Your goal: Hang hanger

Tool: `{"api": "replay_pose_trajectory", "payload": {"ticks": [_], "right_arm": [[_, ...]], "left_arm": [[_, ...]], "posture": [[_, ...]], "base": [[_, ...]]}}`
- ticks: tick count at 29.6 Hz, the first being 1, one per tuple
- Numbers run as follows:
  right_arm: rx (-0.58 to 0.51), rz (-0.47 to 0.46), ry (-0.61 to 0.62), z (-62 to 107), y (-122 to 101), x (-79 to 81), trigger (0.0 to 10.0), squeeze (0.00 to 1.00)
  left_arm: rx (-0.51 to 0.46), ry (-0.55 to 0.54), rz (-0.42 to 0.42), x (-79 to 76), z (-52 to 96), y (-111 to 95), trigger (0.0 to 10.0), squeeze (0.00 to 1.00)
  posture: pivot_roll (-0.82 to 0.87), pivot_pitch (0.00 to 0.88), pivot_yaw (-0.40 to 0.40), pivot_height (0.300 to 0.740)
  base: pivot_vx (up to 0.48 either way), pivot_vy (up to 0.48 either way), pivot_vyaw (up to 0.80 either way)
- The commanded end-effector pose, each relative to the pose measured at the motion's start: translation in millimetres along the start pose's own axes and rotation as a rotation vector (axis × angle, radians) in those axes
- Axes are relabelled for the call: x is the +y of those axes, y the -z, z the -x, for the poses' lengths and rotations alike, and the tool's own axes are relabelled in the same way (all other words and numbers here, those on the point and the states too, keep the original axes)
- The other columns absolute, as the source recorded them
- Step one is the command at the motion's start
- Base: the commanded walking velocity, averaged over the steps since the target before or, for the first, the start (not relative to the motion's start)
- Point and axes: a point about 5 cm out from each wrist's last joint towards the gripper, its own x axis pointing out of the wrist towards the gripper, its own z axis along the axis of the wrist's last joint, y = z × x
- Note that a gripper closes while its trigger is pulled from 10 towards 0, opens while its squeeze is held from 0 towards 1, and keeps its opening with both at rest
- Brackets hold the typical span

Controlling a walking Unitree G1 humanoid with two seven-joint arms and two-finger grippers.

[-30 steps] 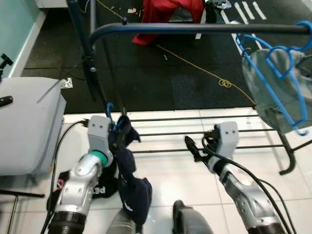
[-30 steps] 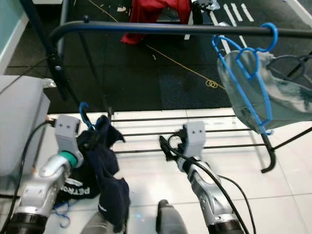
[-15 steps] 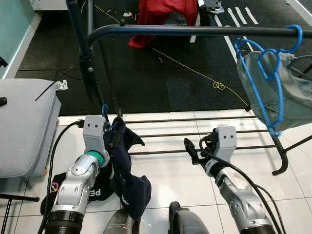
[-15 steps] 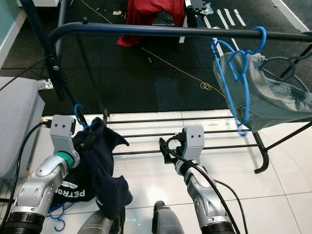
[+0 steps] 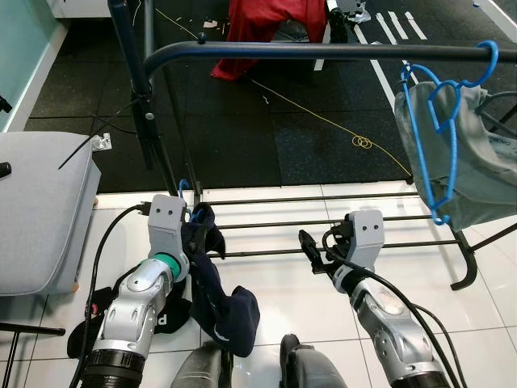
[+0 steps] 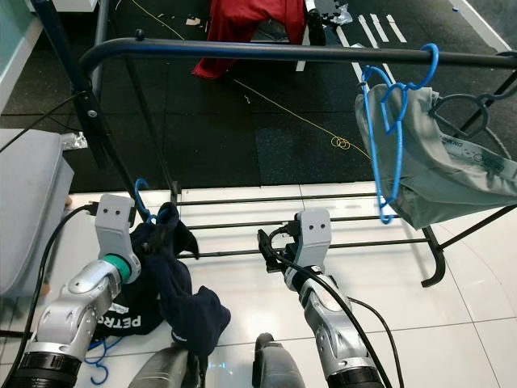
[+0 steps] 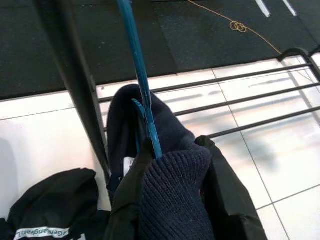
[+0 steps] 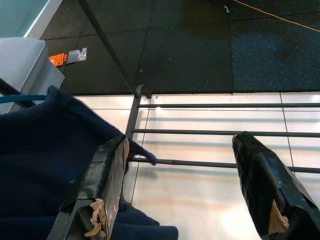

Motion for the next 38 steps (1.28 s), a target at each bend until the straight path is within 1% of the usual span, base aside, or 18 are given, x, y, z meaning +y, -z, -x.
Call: {"api": "replay_pose_trajectory", "payload": {"ticks": [1,6,11,12,13,15,17,18,20,21,23,26,29,30,31,35,36,38], "right_arm": [[0.021,-0.011,0.023,2.2,7,-3.7,10.0,0.00],[0.039,-0.002,0.024,2.3,6,-3.2,10.0,0.00],[0.005,0.051,-0.008,2.7,-2,-1.4,10.0,0.00],[-0.045,0.089,-0.063,2.5,-11,4.1,10.0,0.00],[-0.045,0.089,-0.063,2.5,-11,4.1,10.0,0.00],[-0.150,0.103,-0.251,5.4,-31,17.5,10.0,0.00],[-0.150,0.103,-0.251,5.4,-31,17.5,10.0,0.00],[-0.184,0.105,-0.350,9.1,-39,22.6,10.0,0.00],[-0.184,0.105,-0.350,9.1,-39,22.6,10.0,0.00],[-0.214,0.084,-0.502,18.8,-50,28.5,10.0,0.00],[-0.214,0.084,-0.502,18.8,-50,28.5,10.0,0.00],[-0.221,0.067,-0.792,45.8,-69,35.3,10.0,0.00],[-0.221,0.067,-0.792,45.8,-69,35.3,10.0,0.00],[-0.208,0.077,-0.883,56.7,-74,35.7,10.0,0.00],[-0.193,0.109,-0.923,64.2,-76,30.8,10.0,0.00],[-0.178,0.142,-0.940,69.4,-77,24.8,10.0,0.00],[-0.155,0.183,-0.941,72.4,-77,17.0,10.0,0.00],[-0.135,0.212,-0.937,73.7,-78,10.9,10.0,0.00]], "left_arm": [[0.009,-0.010,-0.008,0.9,-0.3,2,10.0,0.00],[-0.003,-0.034,-0.014,8.9,-1.2,3,10.0,0.00],[-0.060,0.067,-0.109,-1.1,2.0,-5,10.0,0.00],[-0.103,0.131,-0.203,-6.0,4.8,-11,10.0,0.00],[-0.103,0.131,-0.203,-6.0,4.8,-11,10.0,0.00],[-0.163,0.249,-0.373,-7.1,11.2,-20,10.0,0.00],[-0.163,0.249,-0.373,-7.1,11.2,-20,10.0,0.00],[-0.181,0.295,-0.417,-4.9,14.0,-23,10.0,0.00],[-0.181,0.295,-0.417,-4.9,14.0,-23,10.0,0.00],[-0.194,0.378,-0.420,-3.6,19.2,-26,10.0,0.00],[-0.194,0.378,-0.420,-3.6,19.2,-26,10.0,0.00],[-0.260,0.576,-0.428,-8.2,32.9,-32,9.8,0.00],[-0.260,0.576,-0.428,-8.2,32.9,-32,9.8,0.00],[-0.287,0.642,-0.441,-10.1,38.2,-33,8.8,0.00],[-0.323,0.675,-0.456,-10.4,41.5,-37,5.3,0.00],[-0.353,0.691,-0.458,-9.9,43.4,-40,4.5,0.00],[-0.381,0.687,-0.455,-8.3,42.7,-45,0.2,0.00],[-0.399,0.681,-0.455,-7.5,41.7,-48,0.0,0.00]], "posture": [[-0.06,0.144,0.041,0.740],[-0.07,0.150,0.048,0.740],[-0.06,0.158,0.043,0.740],[-0.06,0.162,0.035,0.740],[-0.06,0.162,0.035,0.740],[-0.05,0.154,0.017,0.740],[-0.05,0.154,0.017,0.740],[-0.05,0.153,0.015,0.740],[-0.05,0.153,0.015,0.740],[-0.06,0.151,0.022,0.740],[-0.06,0.151,0.022,0.740],[-0.07,0.151,0.022,0.740],[-0.07,0.151,0.022,0.740],[-0.07,0.152,0.025,0.740],[-0.08,0.151,0.025,0.740],[-0.08,0.149,0.023,0.740],[-0.09,0.148,0.017,0.740],[-0.09,0.143,0.014,0.740]], "base": [[0.000,0.000,0.00],[0.000,0.000,0.00],[0.000,0.000,0.00],[0.000,0.000,0.00],[0.000,0.000,0.00],[0.000,0.000,0.00],[0.000,0.000,0.00],[0.000,0.000,0.00],[0.000,0.000,0.00],[0.000,0.000,0.00],[0.000,0.000,0.00],[0.000,0.000,0.00],[0.000,0.000,0.00],[0.000,0.000,0.00],[0.000,0.000,0.00],[0.000,0.000,0.00],[0.000,0.000,0.00],[0.000,0.000,0.00]]}}
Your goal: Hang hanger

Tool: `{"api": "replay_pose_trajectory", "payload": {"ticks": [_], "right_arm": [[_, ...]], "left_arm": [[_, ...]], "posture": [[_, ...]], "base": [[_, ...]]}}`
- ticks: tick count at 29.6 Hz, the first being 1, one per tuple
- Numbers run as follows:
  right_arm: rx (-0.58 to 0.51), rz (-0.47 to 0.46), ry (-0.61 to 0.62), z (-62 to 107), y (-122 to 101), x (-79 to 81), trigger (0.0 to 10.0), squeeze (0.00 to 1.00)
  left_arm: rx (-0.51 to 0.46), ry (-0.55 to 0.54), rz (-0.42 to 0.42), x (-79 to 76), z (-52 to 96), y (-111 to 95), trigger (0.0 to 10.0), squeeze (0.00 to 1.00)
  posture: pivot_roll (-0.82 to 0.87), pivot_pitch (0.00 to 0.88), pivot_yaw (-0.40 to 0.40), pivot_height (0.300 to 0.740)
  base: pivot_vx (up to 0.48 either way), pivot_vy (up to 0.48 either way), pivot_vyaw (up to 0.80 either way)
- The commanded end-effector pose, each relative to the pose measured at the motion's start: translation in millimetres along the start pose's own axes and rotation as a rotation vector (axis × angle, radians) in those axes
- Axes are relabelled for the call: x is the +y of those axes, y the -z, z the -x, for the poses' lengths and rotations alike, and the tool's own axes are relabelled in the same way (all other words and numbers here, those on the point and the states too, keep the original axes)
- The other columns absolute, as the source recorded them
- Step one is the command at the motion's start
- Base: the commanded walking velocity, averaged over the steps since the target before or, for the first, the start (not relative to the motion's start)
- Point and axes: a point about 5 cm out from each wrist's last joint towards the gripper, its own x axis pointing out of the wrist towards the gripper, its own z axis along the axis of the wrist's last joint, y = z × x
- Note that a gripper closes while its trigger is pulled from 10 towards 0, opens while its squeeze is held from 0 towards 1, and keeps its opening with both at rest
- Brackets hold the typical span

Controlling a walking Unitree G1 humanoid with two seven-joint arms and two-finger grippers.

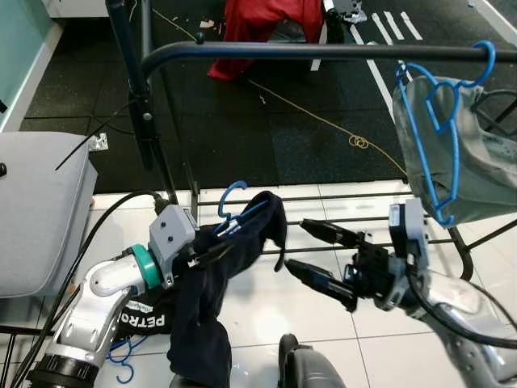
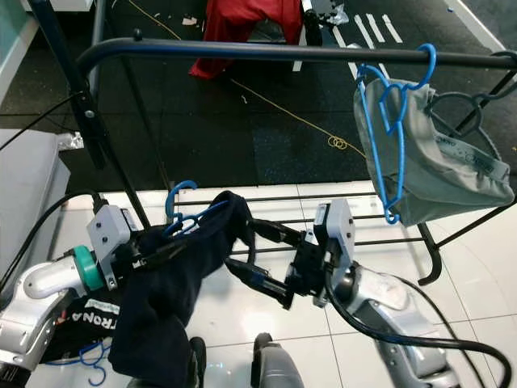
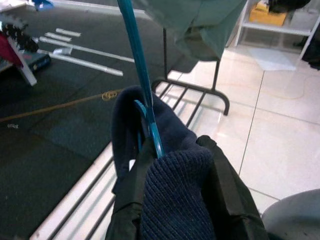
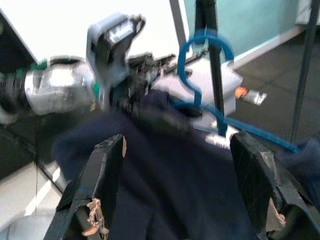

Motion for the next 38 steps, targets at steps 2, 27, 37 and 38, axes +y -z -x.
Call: {"api": "replay_pose_trajectory", "payload": {"ticks": [2,27,37,38], "right_arm": [[0.032,0.014,-0.016,7.1,1,-0.2,10.0,0.00],[0.075,0.291,-0.155,1.0,-31,-18.0,10.0,0.00],[0.144,0.313,-0.293,-8.2,-17,-18.6,10.0,0.00],[0.144,0.313,-0.293,-8.2,-17,-18.6,10.0,0.00]], "left_arm": [[-0.057,-0.011,-0.009,2.5,-1.4,-7,0.0,0.00],[-0.147,0.367,-0.281,-18.0,-21.9,-22,0.0,0.00],[-0.229,0.400,-0.312,-22.6,-28.3,-32,0.0,0.00],[-0.229,0.400,-0.312,-22.6,-28.3,-32,0.0,0.00]], "posture": [[-0.09,0.143,0.014,0.740],[-0.09,0.135,0.022,0.740],[-0.08,0.136,0.019,0.740],[-0.08,0.136,0.019,0.740]], "base": [[0.000,0.000,0.00],[0.000,0.000,0.00],[0.000,0.000,0.00],[0.000,0.000,0.00]]}}
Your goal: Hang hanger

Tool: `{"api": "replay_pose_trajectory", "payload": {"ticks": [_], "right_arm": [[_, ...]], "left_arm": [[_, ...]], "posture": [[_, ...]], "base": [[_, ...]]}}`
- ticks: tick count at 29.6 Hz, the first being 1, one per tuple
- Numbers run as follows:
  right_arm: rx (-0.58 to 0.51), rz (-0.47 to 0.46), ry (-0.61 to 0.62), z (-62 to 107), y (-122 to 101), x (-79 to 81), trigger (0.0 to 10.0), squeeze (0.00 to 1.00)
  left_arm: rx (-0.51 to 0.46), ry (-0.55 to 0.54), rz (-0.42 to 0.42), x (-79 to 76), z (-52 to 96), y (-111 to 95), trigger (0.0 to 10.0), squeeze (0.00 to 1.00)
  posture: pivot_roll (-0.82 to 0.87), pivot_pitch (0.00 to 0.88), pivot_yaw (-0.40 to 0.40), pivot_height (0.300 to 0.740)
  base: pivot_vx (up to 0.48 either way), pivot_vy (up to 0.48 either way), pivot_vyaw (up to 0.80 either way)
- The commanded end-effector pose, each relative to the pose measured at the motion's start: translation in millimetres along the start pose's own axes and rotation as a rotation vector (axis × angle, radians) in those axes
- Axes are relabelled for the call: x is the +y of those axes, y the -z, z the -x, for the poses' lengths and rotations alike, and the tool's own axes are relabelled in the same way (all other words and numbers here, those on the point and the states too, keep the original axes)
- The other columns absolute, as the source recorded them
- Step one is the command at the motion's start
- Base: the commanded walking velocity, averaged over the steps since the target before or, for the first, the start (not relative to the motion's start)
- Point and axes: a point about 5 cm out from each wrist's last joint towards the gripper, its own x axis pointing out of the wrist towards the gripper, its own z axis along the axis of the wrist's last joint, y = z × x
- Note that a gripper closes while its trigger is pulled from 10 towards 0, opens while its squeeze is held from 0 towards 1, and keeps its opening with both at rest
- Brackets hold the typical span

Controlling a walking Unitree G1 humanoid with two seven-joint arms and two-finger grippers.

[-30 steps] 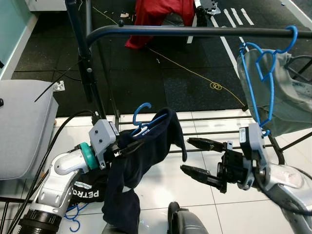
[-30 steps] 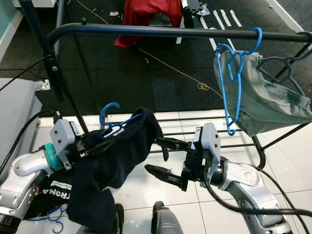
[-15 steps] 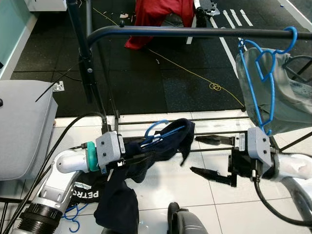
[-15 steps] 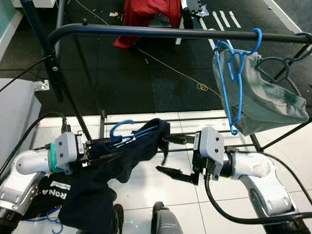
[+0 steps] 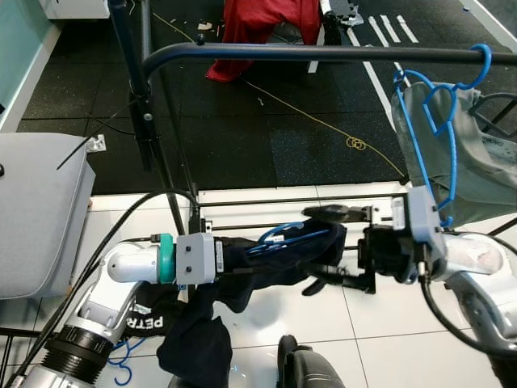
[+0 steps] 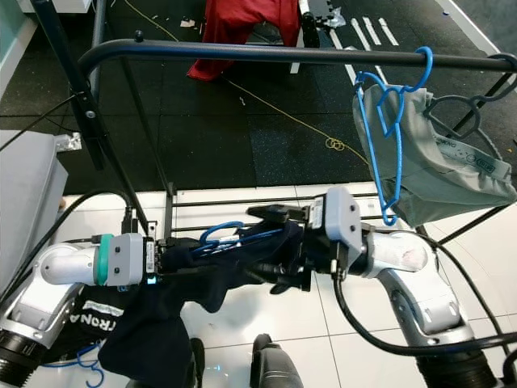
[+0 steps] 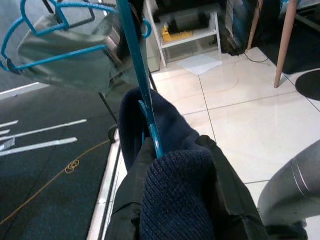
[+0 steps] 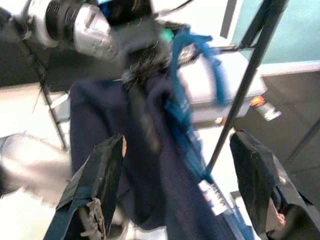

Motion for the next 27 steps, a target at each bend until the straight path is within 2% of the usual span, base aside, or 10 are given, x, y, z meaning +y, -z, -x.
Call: {"api": "replay_pose_trajectory", "payload": {"ticks": [1,5,15,25,27], "right_arm": [[0.042,0.015,-0.052,1.6,5,2.5,10.0,0.00],[0.094,0.031,-0.085,5.3,9,-0.7,10.0,0.00],[0.094,0.060,-0.111,5.2,5,-13.9,10.0,0.00],[0.086,0.025,-0.173,0.7,7,-12.8,10.0,0.00],[0.098,-0.027,-0.262,-4.4,13,-7.3,10.0,0.00]], "left_arm": [[-0.057,0.014,-0.029,0.1,-5.7,-8,0.0,0.00],[-0.082,0.044,-0.036,-0.4,-7.7,-11,0.0,0.00],[-0.104,0.139,-0.075,-9.3,-12.4,-14,0.0,0.00],[-0.115,0.162,-0.084,-10.0,-17.0,-15,0.0,0.00],[-0.130,0.184,-0.092,-9.1,-22.4,-17,0.0,0.00]], "posture": [[-0.08,0.135,0.020,0.740],[-0.09,0.132,0.022,0.740],[-0.09,0.129,0.019,0.740],[-0.08,0.125,0.021,0.740],[-0.08,0.123,0.019,0.740]], "base": [[0.000,0.000,0.00],[0.000,0.000,0.00],[0.000,0.000,0.00],[0.000,0.000,0.00],[0.000,0.000,0.00]]}}
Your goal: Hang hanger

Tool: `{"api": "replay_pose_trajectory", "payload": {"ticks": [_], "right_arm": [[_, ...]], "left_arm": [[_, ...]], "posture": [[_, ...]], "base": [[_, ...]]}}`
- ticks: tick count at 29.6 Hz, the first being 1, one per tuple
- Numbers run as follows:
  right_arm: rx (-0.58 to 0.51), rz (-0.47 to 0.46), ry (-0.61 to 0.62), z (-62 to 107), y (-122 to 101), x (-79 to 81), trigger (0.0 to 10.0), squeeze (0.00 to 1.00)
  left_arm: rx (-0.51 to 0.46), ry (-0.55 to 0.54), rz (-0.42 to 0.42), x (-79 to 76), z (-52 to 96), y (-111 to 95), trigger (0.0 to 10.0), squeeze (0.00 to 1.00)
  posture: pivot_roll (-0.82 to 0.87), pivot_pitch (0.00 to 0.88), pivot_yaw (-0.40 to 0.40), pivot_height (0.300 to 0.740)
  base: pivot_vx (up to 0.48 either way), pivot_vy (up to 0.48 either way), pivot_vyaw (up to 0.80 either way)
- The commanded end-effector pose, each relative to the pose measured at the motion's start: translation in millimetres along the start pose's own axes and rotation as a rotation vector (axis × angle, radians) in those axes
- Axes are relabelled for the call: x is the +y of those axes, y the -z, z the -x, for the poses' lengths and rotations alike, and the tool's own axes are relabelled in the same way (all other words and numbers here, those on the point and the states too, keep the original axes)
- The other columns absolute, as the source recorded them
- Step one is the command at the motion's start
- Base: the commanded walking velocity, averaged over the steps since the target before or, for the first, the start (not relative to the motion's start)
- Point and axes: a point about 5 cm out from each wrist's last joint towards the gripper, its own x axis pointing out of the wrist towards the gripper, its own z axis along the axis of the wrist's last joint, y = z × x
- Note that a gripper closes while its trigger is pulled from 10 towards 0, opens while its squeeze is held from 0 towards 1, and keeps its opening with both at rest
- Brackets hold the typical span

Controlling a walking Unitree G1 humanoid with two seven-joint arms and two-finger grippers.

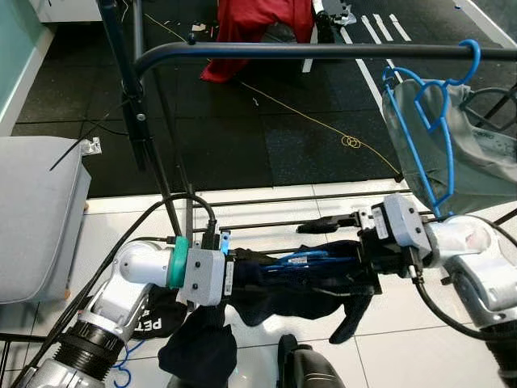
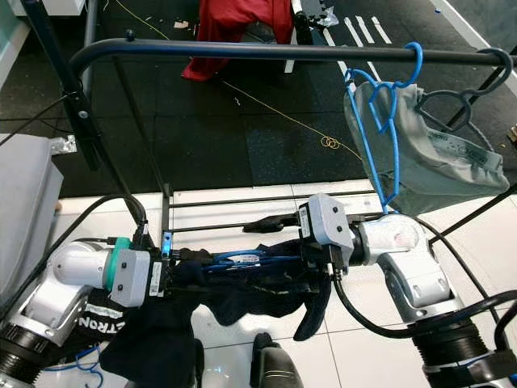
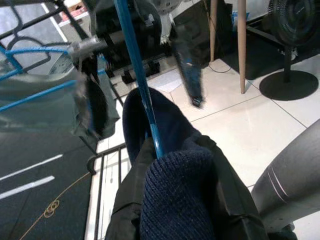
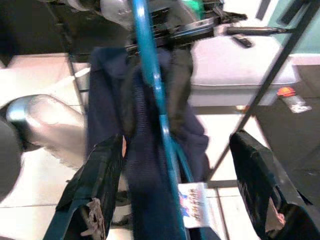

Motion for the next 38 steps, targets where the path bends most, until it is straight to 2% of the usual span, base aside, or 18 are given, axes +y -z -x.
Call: {"api": "replay_pose_trajectory", "payload": {"ticks": [1,12,18,28,29,30,32,33,35,36,37,38], "right_arm": [[0.003,-0.047,-0.064,-4.3,6,4.3,10.0,0.00],[0.023,-0.144,-0.167,-12.1,7,1.4,10.0,0.00],[0.115,-0.205,-0.198,-12.6,11,-3.3,10.0,0.00],[0.216,-0.192,-0.204,-9.4,8,-12.7,10.0,0.00],[0.231,-0.181,-0.202,-9.6,6,-14.7,9.4,0.00],[0.236,-0.168,-0.200,-10.2,4,-15.9,5.4,0.00],[0.236,-0.168,-0.200,-10.2,4,-15.9,5.4,0.00],[0.224,-0.153,-0.190,-12.0,2,-17.4,4.3,0.00],[0.224,-0.153,-0.190,-12.0,2,-17.4,4.3,0.00],[0.206,-0.147,-0.184,-14.2,0,-18.5,3.7,0.00],[0.189,-0.140,-0.180,-16.8,-1,-19.1,1.9,0.00],[0.189,-0.140,-0.180,-16.8,-1,-19.1,1.9,0.00]], "left_arm": [[-0.034,0.027,-0.029,0.5,-6.2,-5,0.0,0.00],[-0.035,0.044,-0.039,2.8,-8.7,-5,0.0,0.00],[-0.033,0.061,-0.043,1.1,-9.5,-5,0.0,0.00],[-0.027,0.081,-0.038,0.5,-10.2,-4,0.0,0.00],[-0.024,0.087,-0.035,0.2,-10.5,-4,0.0,0.00],[-0.021,0.089,-0.029,0.0,-10.6,-4,0.0,0.00],[-0.021,0.089,-0.029,0.0,-10.6,-4,0.0,0.00],[-0.017,0.090,-0.024,-0.3,-10.6,-3,0.0,0.00],[-0.017,0.090,-0.024,-0.3,-10.6,-3,0.0,0.00],[-0.013,0.092,-0.019,-0.6,-10.6,-3,0.0,0.00],[-0.010,0.090,-0.013,-0.9,-11.2,-2,0.0,0.00],[-0.010,0.090,-0.013,-0.9,-11.2,-2,0.0,0.00]], "posture": [[-0.08,0.123,0.019,0.740],[-0.08,0.124,0.014,0.740],[-0.08,0.124,0.013,0.740],[-0.08,0.125,0.010,0.740],[-0.08,0.126,0.009,0.740],[-0.08,0.126,0.009,0.740],[-0.08,0.126,0.009,0.740],[-0.08,0.127,0.008,0.740],[-0.08,0.127,0.008,0.740],[-0.08,0.127,0.008,0.740],[-0.08,0.127,0.008,0.740],[-0.08,0.127,0.008,0.740]], "base": [[0.000,0.000,0.00],[0.000,0.000,0.00],[0.000,0.000,0.00],[0.000,0.000,0.00],[0.000,0.000,0.00],[0.000,0.000,0.00],[0.000,0.000,0.00],[0.000,0.000,0.00],[0.000,0.000,0.00],[0.000,0.000,0.00],[0.000,0.000,0.00],[0.000,0.000,0.00]]}}
